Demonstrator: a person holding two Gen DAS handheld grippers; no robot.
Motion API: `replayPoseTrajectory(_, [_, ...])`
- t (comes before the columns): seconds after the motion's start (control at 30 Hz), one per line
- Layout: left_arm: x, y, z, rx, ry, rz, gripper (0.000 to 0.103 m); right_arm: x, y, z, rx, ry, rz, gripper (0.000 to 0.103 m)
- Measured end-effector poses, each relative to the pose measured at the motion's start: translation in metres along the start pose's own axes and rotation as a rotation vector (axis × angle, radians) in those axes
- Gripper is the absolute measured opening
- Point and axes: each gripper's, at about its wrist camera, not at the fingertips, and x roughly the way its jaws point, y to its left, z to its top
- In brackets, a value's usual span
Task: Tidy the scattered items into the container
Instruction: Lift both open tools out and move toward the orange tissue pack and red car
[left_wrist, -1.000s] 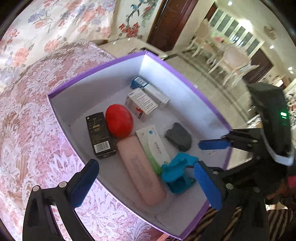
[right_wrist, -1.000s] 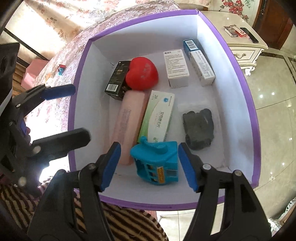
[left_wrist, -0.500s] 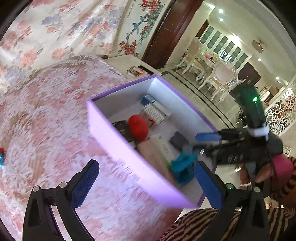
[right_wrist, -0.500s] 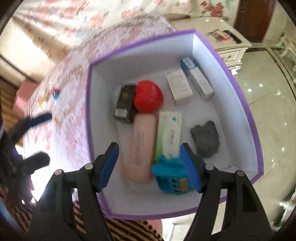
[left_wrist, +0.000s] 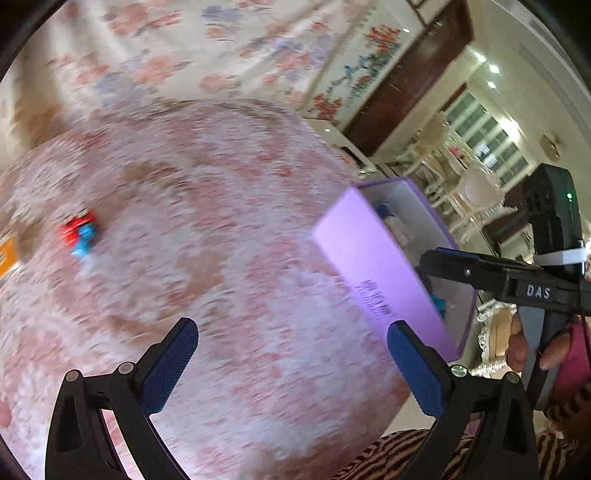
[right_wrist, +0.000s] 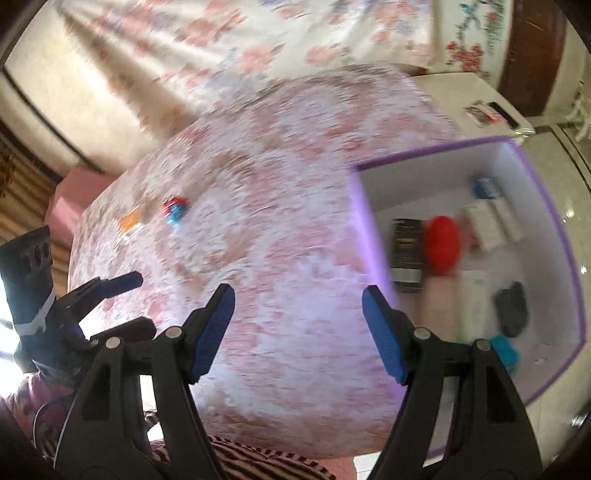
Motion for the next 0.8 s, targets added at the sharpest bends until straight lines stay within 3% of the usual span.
replayPoseTrajectory(0.5, [-0.049, 0.186, -0.05, -0.272, 0.003, 0.181, 0.103, 0.118, 0.176, -0.008, -0.282, 0.189, 0.106, 0.074])
replayPoseTrajectory(0.8, [-0.053, 0.282, -0.047, -0.388, 0.012, 0.271, 0.103, 0.175, 0.221, 0.01, -0.343, 0.233, 0.075, 0.074])
